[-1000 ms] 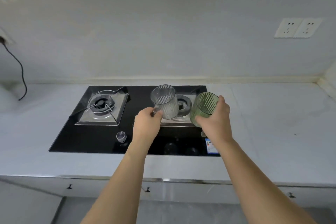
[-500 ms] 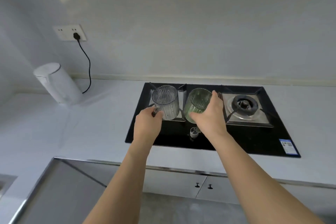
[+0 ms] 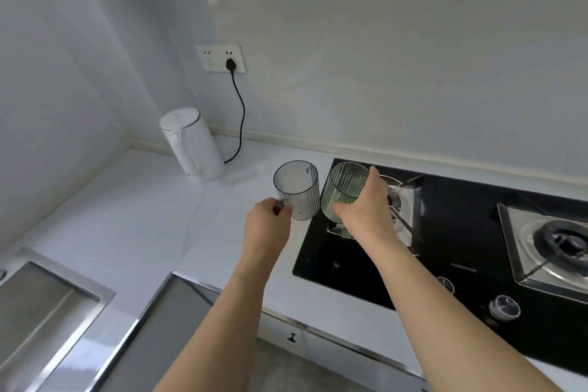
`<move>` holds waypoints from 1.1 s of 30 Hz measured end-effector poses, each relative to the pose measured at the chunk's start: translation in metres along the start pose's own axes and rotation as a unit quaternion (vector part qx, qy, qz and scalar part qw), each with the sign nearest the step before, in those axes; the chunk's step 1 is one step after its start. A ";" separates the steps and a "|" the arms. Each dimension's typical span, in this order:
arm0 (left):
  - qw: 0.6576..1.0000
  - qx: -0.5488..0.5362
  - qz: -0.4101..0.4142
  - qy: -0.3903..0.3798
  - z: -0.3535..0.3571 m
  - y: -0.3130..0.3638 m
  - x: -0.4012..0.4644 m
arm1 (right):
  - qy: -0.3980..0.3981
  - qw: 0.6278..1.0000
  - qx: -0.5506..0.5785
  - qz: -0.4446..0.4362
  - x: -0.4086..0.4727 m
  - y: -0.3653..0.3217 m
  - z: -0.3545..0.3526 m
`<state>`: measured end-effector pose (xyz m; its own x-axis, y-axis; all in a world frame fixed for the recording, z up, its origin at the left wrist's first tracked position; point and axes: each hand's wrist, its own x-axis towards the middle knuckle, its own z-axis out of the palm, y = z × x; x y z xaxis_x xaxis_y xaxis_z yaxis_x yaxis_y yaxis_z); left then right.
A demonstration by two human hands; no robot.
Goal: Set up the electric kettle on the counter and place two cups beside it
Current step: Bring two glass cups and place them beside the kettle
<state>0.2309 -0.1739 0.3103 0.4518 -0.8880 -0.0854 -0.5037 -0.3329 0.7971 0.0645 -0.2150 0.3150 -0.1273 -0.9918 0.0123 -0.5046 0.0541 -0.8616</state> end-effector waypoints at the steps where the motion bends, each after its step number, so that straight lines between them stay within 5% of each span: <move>1: 1.000 -0.005 -0.007 0.005 -0.005 -0.004 0.009 | -0.011 1.000 0.001 -0.010 0.005 -0.005 0.011; 13: 0.999 0.022 -0.029 0.012 -0.089 -0.097 0.169 | -0.063 0.997 -0.048 -0.006 0.072 -0.072 0.187; 22: 0.993 0.076 -0.095 0.000 -0.158 -0.195 0.226 | -0.178 0.978 -0.106 0.010 0.069 -0.108 0.316; 33: 0.992 0.010 -0.091 -0.091 -0.132 -0.195 0.254 | -0.096 0.986 -0.106 0.082 0.113 -0.100 0.297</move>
<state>0.5407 -0.2925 0.2125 0.3971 -0.8550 -0.3337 -0.4418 -0.4968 0.7470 0.3543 -0.3669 0.2517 -0.0685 -0.9701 -0.2327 -0.6598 0.2190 -0.7188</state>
